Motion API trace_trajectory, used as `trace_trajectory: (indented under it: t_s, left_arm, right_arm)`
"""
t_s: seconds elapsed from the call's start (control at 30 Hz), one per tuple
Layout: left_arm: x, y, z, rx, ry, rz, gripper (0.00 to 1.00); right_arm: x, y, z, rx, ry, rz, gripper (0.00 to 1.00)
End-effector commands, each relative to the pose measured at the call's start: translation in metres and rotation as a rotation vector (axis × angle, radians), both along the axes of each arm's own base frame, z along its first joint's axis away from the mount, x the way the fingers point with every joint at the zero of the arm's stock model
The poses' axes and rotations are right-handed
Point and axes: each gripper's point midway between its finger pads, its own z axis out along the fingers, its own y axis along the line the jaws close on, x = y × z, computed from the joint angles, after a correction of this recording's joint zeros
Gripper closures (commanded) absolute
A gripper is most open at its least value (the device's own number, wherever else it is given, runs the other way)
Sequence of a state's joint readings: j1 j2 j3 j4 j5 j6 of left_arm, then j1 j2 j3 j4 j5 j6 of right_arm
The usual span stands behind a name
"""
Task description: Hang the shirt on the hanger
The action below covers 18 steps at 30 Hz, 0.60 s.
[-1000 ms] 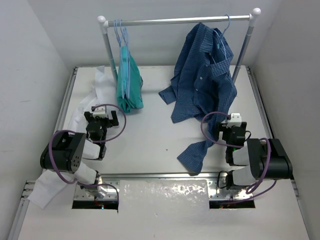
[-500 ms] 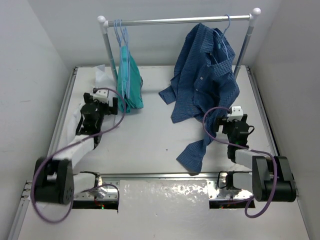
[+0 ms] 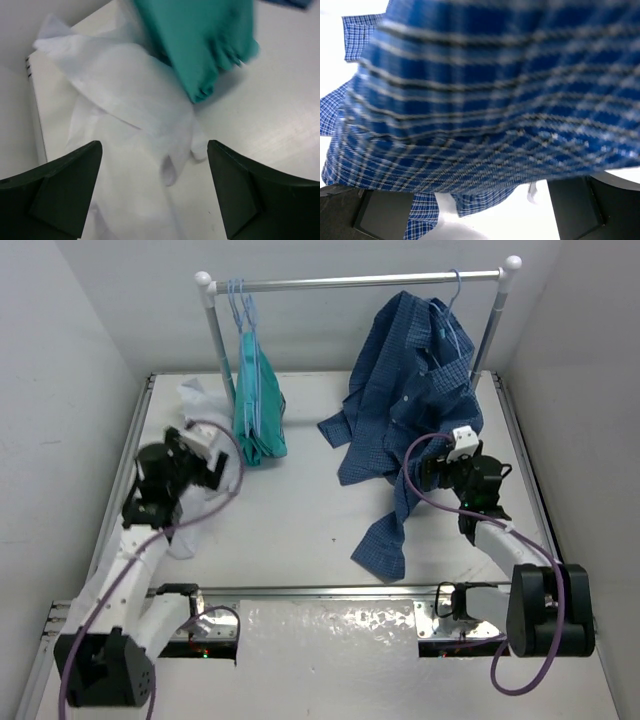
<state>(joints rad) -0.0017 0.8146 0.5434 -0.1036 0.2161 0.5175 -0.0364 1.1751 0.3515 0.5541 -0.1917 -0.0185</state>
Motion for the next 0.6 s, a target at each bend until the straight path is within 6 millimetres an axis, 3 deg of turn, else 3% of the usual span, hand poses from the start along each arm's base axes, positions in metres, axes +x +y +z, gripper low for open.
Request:
trace_trajectory:
  t_s: [0.0, 0.03, 0.07, 0.23, 0.27, 0.3, 0.33, 0.37, 0.4, 0.43, 0.47, 0.5, 0.53, 0.57]
  left_arm:
    - [0.019, 0.043, 0.042, -0.198, 0.043, 0.236, 0.17]
    - [0.024, 0.053, 0.06, -0.245, 0.049, 0.253, 0.18]
    - [0.029, 0.079, 0.054, -0.319, 0.093, 0.318, 0.2]
    - [0.038, 0.087, 0.068, -0.26, 0.045, 0.279, 0.19]
    - [0.045, 0.094, 0.06, -0.316, 0.07, 0.322, 0.19]
    - [0.054, 0.104, 0.07, -0.341, 0.052, 0.358, 0.18]
    - [0.063, 0.112, 0.069, -0.381, 0.062, 0.386, 0.18]
    - [0.074, 0.123, 0.045, -0.49, 0.142, 0.409, 0.18]
    - [0.087, 0.129, 0.054, -0.525, 0.141, 0.403, 0.18]
    - [0.101, 0.134, 0.024, -0.569, 0.233, 0.424, 0.2]
    - [0.112, 0.131, 0.018, -0.595, 0.267, 0.399, 0.14]
    - [0.127, 0.133, 0.029, -0.604, 0.264, 0.387, 0.0]
    - [0.14, 0.128, 0.004, -0.625, 0.335, 0.388, 0.0]
    - [0.149, 0.124, -0.001, -0.617, 0.355, 0.374, 0.0]
  right_arm:
    - [0.008, 0.006, 0.031, -0.019, -0.054, 0.041, 0.02]
    - [0.006, 0.006, 0.033, -0.017, -0.052, 0.042, 0.02]
    - [0.006, 0.008, 0.036, -0.014, -0.057, 0.052, 0.02]
    - [0.002, 0.017, 0.048, 0.003, -0.063, 0.1, 0.01]
    - [0.001, 0.017, 0.048, 0.003, -0.053, 0.1, 0.01]
    - [0.003, 0.012, 0.053, -0.006, -0.048, 0.074, 0.01]
    - [-0.002, 0.008, 0.043, 0.006, 0.015, 0.043, 0.01]
    - [-0.001, 0.002, 0.049, 0.01, 0.025, 0.0, 0.01]
    - [-0.008, -0.014, 0.037, 0.016, 0.095, -0.108, 0.01]
    - [-0.011, -0.02, 0.035, 0.029, 0.121, -0.158, 0.01]
    - [-0.013, -0.026, 0.038, 0.021, 0.134, -0.198, 0.01]
    - [-0.023, -0.038, 0.028, 0.011, 0.197, -0.275, 0.01]
    - [-0.029, -0.042, 0.024, 0.003, 0.228, -0.302, 0.01]
    - [-0.032, -0.044, 0.026, -0.003, 0.24, -0.315, 0.01]
